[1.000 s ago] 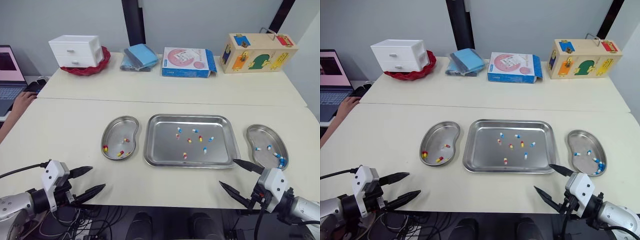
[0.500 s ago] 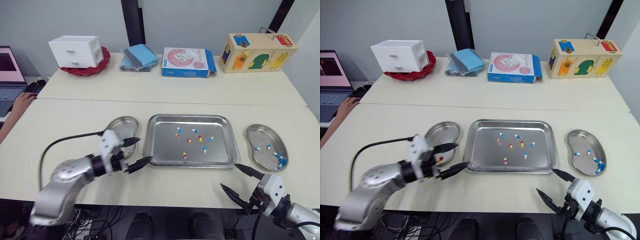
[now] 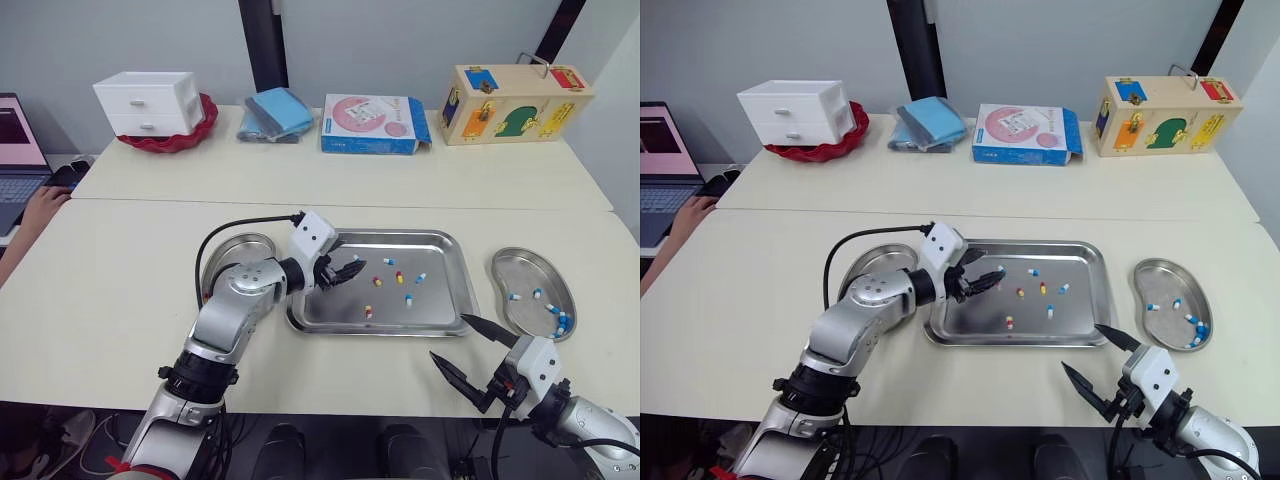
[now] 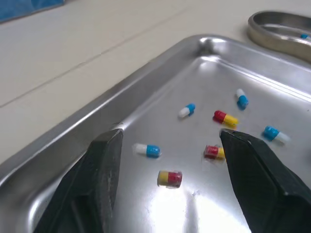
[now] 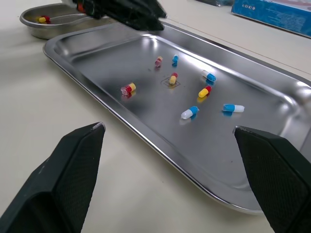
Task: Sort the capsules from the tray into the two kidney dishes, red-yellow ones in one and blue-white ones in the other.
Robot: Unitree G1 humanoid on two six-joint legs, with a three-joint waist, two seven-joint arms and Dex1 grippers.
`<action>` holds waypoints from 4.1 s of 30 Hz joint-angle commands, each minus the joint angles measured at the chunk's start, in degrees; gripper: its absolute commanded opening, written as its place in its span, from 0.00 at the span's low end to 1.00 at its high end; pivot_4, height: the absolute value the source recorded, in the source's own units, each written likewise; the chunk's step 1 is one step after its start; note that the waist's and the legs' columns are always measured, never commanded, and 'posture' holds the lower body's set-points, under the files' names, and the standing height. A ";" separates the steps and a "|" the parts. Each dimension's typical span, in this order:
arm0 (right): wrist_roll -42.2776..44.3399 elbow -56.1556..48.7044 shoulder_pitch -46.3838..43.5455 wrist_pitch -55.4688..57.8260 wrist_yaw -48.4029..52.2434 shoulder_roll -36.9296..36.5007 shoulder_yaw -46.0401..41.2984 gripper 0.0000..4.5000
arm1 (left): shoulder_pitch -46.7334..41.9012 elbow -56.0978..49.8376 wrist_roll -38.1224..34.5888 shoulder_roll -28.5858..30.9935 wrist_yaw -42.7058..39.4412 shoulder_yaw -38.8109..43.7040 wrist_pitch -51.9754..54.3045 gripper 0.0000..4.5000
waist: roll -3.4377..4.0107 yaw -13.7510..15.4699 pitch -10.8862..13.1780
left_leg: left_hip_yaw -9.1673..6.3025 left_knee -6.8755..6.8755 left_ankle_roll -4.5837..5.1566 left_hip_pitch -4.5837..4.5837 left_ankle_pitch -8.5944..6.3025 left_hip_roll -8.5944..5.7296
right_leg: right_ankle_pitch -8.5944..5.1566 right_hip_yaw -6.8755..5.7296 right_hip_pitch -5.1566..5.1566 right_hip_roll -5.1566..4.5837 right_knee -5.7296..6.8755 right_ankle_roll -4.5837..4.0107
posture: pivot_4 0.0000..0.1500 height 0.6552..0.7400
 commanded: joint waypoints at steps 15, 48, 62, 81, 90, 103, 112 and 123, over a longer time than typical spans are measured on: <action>0.38 -6.13 0.08 3.56 -3.48 -0.23 1.98 1.00 | -2.55 8.00 4.81 -2.76 -1.66 -2.59 -3.14 0.72 | 0.00 0.11 0.00 | -0.01 0.00 0.00 -0.02 0.00 -0.01 | 0.00 -0.01 0.00 -0.01 0.00 0.00 | 1.00 1.00; 0.22 -7.64 -2.42 6.86 -2.41 -3.42 2.98 1.00 | -1.10 -9.12 0.32 6.99 -6.65 6.76 7.04 0.08 | 0.01 0.02 0.00 | -0.02 0.00 -0.01 -0.04 0.00 0.00 | 0.00 -0.01 -0.02 -0.01 -0.01 0.01 | 1.00 1.00; 3.49 -3.18 -18.12 7.75 10.14 -9.45 10.49 1.00 | 14.00 -15.26 -6.06 25.33 -7.63 27.24 14.25 0.08 | -0.07 0.39 0.14 | -0.06 -0.03 0.00 -0.10 0.00 0.03 | -0.01 -0.05 -0.12 0.00 -0.01 0.00 | 1.00 1.00; 4.50 -3.14 -20.99 11.18 7.92 -7.30 11.17 1.00 | 16.06 -12.98 -11.94 23.67 -9.30 28.34 9.20 0.93 | -0.09 0.02 0.15 | -0.08 -0.01 0.00 -0.17 0.00 0.02 | 0.00 -0.08 -0.17 -0.02 0.00 0.00 | 1.00 1.00; 5.42 -4.46 -20.64 12.97 5.46 -7.95 7.26 1.00 | 21.87 -12.25 -13.74 25.76 -13.80 34.11 2.62 0.99 | -0.08 -0.08 0.16 | -0.06 -0.03 0.00 -0.18 0.00 0.02 | 0.00 -0.07 -0.21 -0.02 -0.01 0.00 | 1.00 1.00; 11.05 0.09 0.28 14.08 17.03 -18.82 -23.69 1.00 | 42.09 3.36 -7.75 29.08 -19.03 45.58 -15.48 0.99 | -0.09 0.13 0.16 | 0.04 -0.08 0.01 -0.16 -0.02 0.02 | -0.01 -0.02 -0.18 -0.05 -0.08 -0.02 | 1.00 1.00; 7.97 16.62 2.56 10.61 24.98 -24.21 -32.75 1.00 | 46.59 4.22 -9.77 28.04 -22.28 45.65 -17.85 0.99 | -0.13 -0.04 0.15 | 0.12 -0.09 0.02 -0.05 -0.02 0.04 | -0.02 0.05 -0.13 -0.04 -0.09 -0.01 | 1.00 1.00; 5.92 20.07 2.82 10.05 25.49 -24.27 -33.23 1.00 | 47.23 3.24 -9.84 27.29 -21.99 45.09 -18.81 0.99 | -0.12 -0.04 0.15 | 0.13 -0.11 0.02 -0.05 -0.02 0.04 | -0.03 0.06 -0.14 -0.04 -0.09 -0.01 | 1.00 1.00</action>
